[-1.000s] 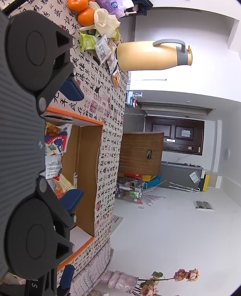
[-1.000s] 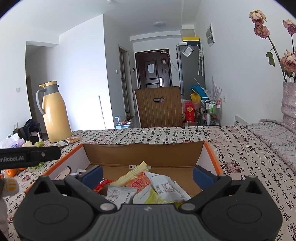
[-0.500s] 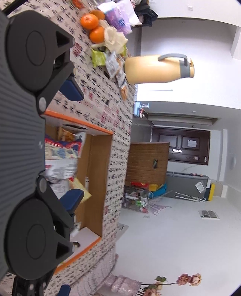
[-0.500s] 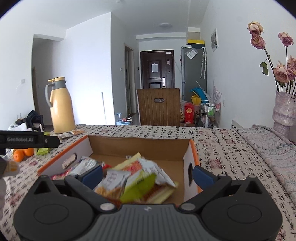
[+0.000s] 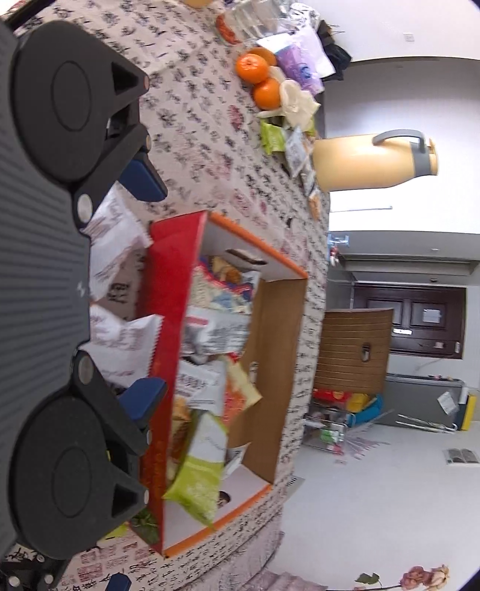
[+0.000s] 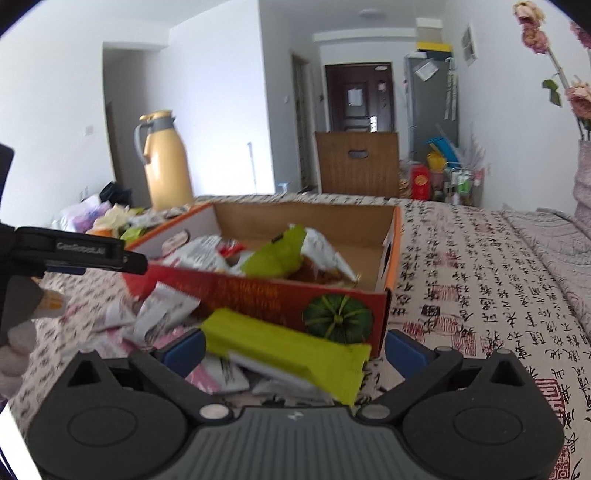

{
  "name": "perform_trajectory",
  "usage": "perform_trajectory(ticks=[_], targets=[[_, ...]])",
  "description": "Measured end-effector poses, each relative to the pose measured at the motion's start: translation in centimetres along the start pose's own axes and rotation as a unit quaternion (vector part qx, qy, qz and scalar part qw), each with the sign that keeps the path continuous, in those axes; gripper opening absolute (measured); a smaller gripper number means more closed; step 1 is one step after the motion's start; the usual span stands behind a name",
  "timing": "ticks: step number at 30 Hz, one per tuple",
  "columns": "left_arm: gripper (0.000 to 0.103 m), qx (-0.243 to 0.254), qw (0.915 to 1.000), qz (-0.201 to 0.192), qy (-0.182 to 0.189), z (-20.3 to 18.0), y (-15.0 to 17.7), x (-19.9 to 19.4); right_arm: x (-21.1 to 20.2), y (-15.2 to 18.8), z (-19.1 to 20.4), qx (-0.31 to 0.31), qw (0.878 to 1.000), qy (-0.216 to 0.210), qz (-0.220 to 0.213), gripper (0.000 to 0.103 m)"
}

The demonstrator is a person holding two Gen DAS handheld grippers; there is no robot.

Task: Organize snacks
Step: 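Move both tools back to the snack pile beside the box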

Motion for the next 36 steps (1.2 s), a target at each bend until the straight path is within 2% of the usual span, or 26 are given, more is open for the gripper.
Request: perform_trajectory(ticks=[8, 17, 23, 25, 29, 36], targets=[[0.103, 0.001, 0.9998, 0.012, -0.013, -0.1, 0.3, -0.7, 1.1, 0.5, 0.1, -0.040, 0.999, -0.007, 0.036, 0.102], [0.103, 0.019, 0.9997, 0.012, 0.009, 0.5, 0.4, -0.7, 4.9, -0.6, 1.0, -0.090, 0.993, -0.029, 0.069, 0.084], [0.103, 0.057, 0.9964, 0.027, 0.057, 1.2, 0.6, 0.8, 6.5, -0.5, 2.1, -0.100, 0.989, -0.051, 0.092, 0.082], [0.103, 0.080, 0.9935, 0.027, 0.076, 1.3, 0.4, 1.1, 6.5, -0.2, 2.7, -0.109, 0.987, -0.051, 0.105, 0.078], [0.103, 0.117, 0.9853, 0.028, 0.122, 1.8, 0.0, 2.0, 5.6, 0.1, 3.8, -0.118, 0.985, -0.027, 0.126, 0.062], [0.103, 0.150, 0.9703, 0.043, 0.185, 3.1, -0.2, 3.5, 4.1, 1.1, 5.8, -0.104, 0.980, 0.038, 0.165, 0.045]])
Point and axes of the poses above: each gripper's, at about its wrist camera, not at the fingertips, and x roughly the way its jaws point, z to its left, y to its underside, the point moved 6 cm from there along x, roughly the way its jaws point
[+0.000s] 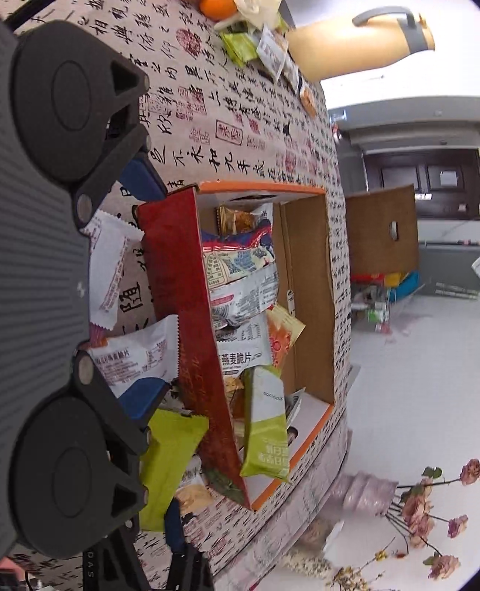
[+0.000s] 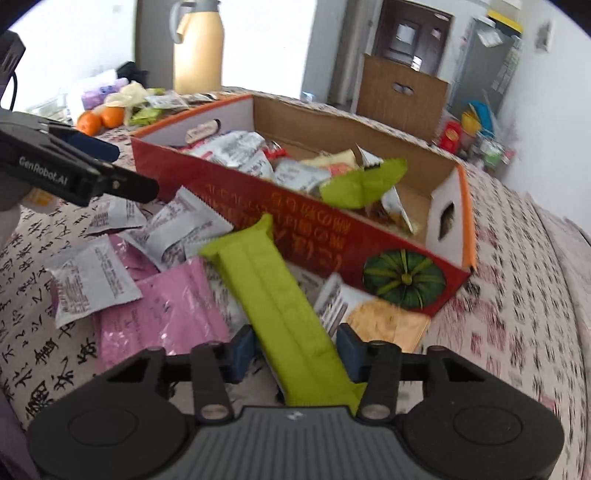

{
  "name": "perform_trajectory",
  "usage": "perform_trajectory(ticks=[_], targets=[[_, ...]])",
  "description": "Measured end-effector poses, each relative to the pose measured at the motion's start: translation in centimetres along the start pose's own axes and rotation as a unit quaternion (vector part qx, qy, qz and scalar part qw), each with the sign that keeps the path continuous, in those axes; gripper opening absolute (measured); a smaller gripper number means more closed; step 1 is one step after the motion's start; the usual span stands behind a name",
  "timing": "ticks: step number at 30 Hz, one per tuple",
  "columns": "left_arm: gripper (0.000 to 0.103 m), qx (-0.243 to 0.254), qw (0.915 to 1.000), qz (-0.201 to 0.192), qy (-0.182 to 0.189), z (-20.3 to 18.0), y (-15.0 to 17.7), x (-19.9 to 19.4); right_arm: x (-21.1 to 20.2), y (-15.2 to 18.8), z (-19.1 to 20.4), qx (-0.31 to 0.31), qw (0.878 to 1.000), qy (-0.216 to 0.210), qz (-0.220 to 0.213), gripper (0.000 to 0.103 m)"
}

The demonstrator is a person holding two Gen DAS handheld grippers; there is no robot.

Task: Organize snacks
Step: 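Grasp the lime-green bar with the right gripper while the left gripper grasps a white packet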

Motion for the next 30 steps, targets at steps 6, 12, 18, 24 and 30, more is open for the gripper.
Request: perform_trajectory(ticks=[6, 12, 18, 24, 30], targets=[[0.103, -0.003, 0.9997, 0.009, 0.021, 1.4, 0.1, -0.1, -0.8, 1.1, 1.3, 0.053, 0.998, 0.018, 0.015, 0.040], [0.103, -0.016, 0.9998, 0.012, 0.005, 2.6, 0.8, -1.1, 1.0, 0.5, 1.2, 0.085, 0.996, 0.013, 0.009, 0.045], [0.103, -0.052, 0.9985, 0.003, -0.016, 3.7, 1.7, -2.2, 0.8, 0.5, 1.4, 0.080, 0.997, 0.003, 0.003, 0.035], [0.103, -0.071, 0.9973, -0.007, -0.019, 2.3, 2.7, -3.2, -0.9, 0.8, 1.0, 0.094, 0.995, 0.014, -0.032, 0.034], [0.103, -0.073, 0.9971, -0.007, -0.019, -0.1, 3.5, -4.0, -2.9, 2.1, 0.0, 0.112, 0.991, 0.029, -0.069, 0.034]])
Point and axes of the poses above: each gripper's, at about its wrist camera, not at the fingertips, and x roughly the way its jaws point, z to its left, y to its underside, the point moved 6 cm from there along x, roughly the way its jaws point
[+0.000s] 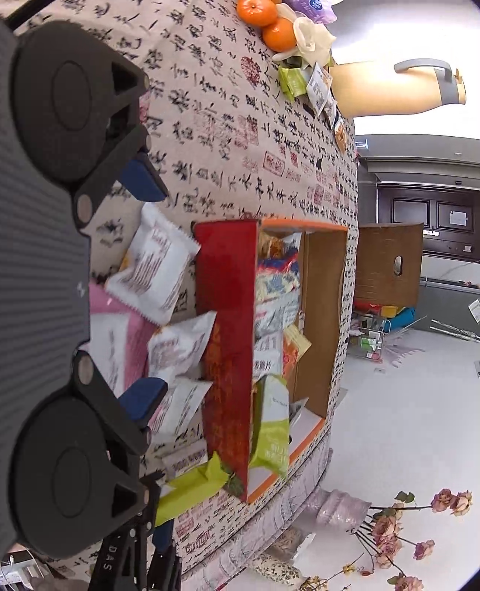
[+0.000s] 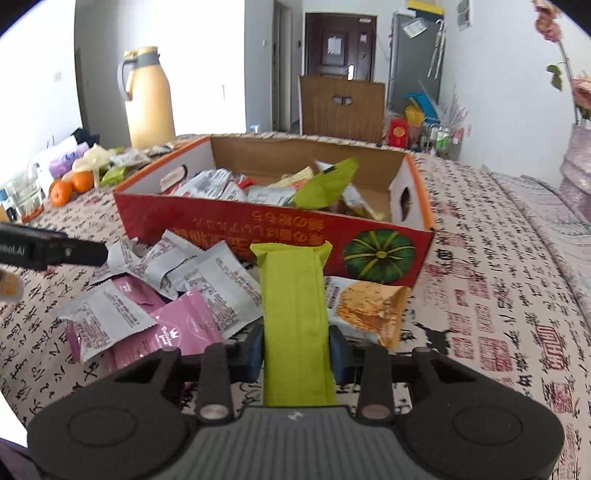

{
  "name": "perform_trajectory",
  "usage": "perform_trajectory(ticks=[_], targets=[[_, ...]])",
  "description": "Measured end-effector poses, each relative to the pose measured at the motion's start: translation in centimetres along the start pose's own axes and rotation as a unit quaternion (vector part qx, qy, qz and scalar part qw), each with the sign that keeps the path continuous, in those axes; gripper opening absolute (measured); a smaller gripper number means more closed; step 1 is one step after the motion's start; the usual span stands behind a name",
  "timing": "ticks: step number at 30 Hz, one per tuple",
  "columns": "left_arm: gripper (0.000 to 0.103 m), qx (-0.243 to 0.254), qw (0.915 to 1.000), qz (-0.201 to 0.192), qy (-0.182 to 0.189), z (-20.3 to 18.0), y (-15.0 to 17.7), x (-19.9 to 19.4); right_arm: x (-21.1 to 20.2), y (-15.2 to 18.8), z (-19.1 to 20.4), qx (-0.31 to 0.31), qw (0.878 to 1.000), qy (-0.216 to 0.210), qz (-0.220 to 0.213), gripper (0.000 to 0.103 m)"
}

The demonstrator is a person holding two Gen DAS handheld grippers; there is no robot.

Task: Organize snacks
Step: 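Grasp the lime-green bar with the right gripper while the left gripper grasps a white packet, then carry the green bar and white packet over the box with both grippers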

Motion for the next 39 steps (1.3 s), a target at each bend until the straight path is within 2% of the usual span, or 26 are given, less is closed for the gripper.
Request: perform_trajectory(ticks=[2, 13, 19, 25, 30, 32, 39], targets=[[0.103, 0.004, 1.0000, 0.000, 0.001, -1.0, 0.4, -0.1, -0.4, 0.4, -0.1, -0.004, 1.000, 0.016, -0.014, 0.034], [0.103, 0.030, 0.9993, 0.020, 0.002, -5.1, 3.0, 0.0, -1.8, 2.0, -0.7, 0.031, 0.998, -0.012, -0.056, 0.035], [0.103, 0.037, 0.9987, 0.035, -0.002, -5.8, 3.7, 0.6, -1.6, 2.6, -0.7, 0.045, 0.997, -0.021, -0.062, 0.035], [0.103, 0.028, 0.9991, 0.032, -0.001, -5.7, 3.9, 0.7, -1.8, 2.8, -0.8, 0.049, 0.997, -0.020, -0.065, 0.035], [0.094, 0.026, 0.9993, 0.026, -0.005, -5.5, 4.0, 0.5, -1.7, 3.1, -0.8, 0.054, 0.996, -0.021, -0.062, 0.035], [0.087, 0.029, 0.9993, 0.022, -0.012, -5.4, 4.0, 0.4, -1.6, 3.3, -0.7, 0.054, 0.996, -0.021, -0.060, 0.035], [0.080, 0.050, 0.9985, 0.009, -0.021, -5.9, 4.4, 0.0, -2.1, 3.5, -0.2, 0.052, 0.996, -0.021, -0.063, 0.035]])
Point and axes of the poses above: each gripper's, at about its wrist camera, not at the fingertips, and x roughly the way its jaws point, z to its left, y to its underside, the point moved 6 cm from there along x, roughly the way its jaws point
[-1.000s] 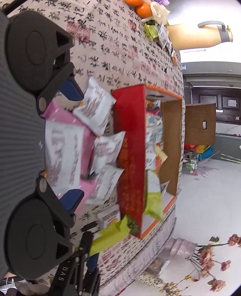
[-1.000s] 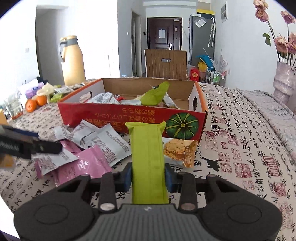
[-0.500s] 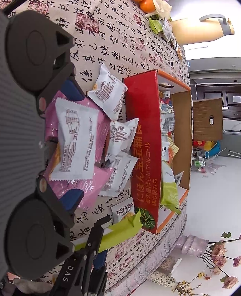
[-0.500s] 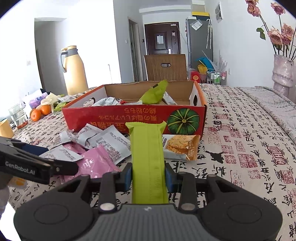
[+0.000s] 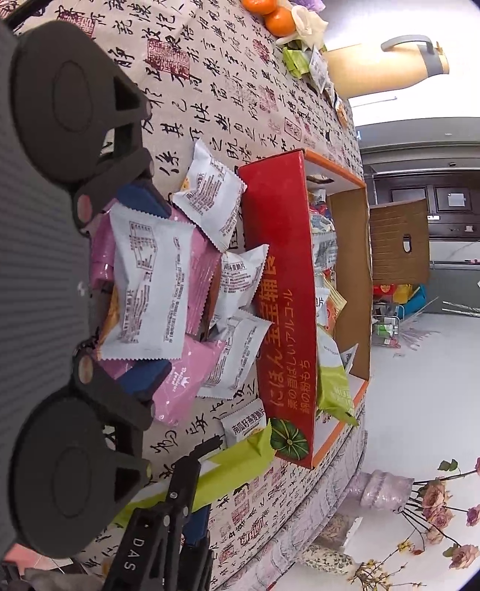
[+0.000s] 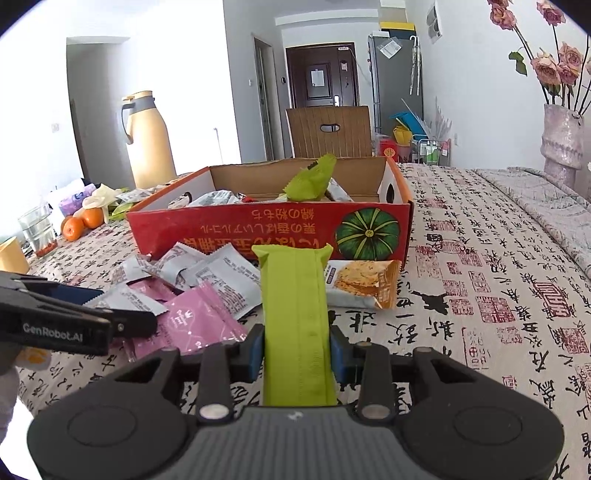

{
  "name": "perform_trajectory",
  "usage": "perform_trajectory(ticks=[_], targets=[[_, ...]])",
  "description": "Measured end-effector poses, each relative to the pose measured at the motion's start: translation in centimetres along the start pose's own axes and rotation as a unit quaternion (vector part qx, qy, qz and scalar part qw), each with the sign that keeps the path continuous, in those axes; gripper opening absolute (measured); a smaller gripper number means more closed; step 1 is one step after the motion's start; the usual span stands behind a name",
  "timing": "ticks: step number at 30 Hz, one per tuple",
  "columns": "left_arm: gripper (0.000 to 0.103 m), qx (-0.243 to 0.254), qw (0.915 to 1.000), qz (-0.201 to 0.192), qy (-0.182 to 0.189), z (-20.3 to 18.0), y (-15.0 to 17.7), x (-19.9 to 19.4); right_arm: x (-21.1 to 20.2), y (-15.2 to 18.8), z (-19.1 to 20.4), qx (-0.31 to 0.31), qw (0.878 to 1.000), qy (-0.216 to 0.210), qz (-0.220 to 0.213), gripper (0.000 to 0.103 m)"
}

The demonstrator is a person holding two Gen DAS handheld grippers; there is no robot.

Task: Organize snacks
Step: 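Carry the green bar and white packet over the box with both grippers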

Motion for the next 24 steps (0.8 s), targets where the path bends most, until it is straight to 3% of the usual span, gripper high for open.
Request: perform_trajectory(ticks=[8, 24], targets=[[0.074, -0.002, 0.9999, -0.010, 0.000, 0.0, 0.1, -0.8, -1.1, -0.2, 0.1, 0.000, 1.000, 0.004, -0.013, 0.035], [0.074, 0.001, 0.9981, -0.061, -0.007, -0.1, -2.0, -3.4, -3.1, -2.2, 0.4, -0.014, 0.998, 0.013, -0.052, 0.035]])
Point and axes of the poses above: each gripper's, at about its wrist camera, not at the fingertips, and x roughly the way its jaws point, z to its left, y to its underside, the point moved 6 cm from there along x, roughly the way its jaws point
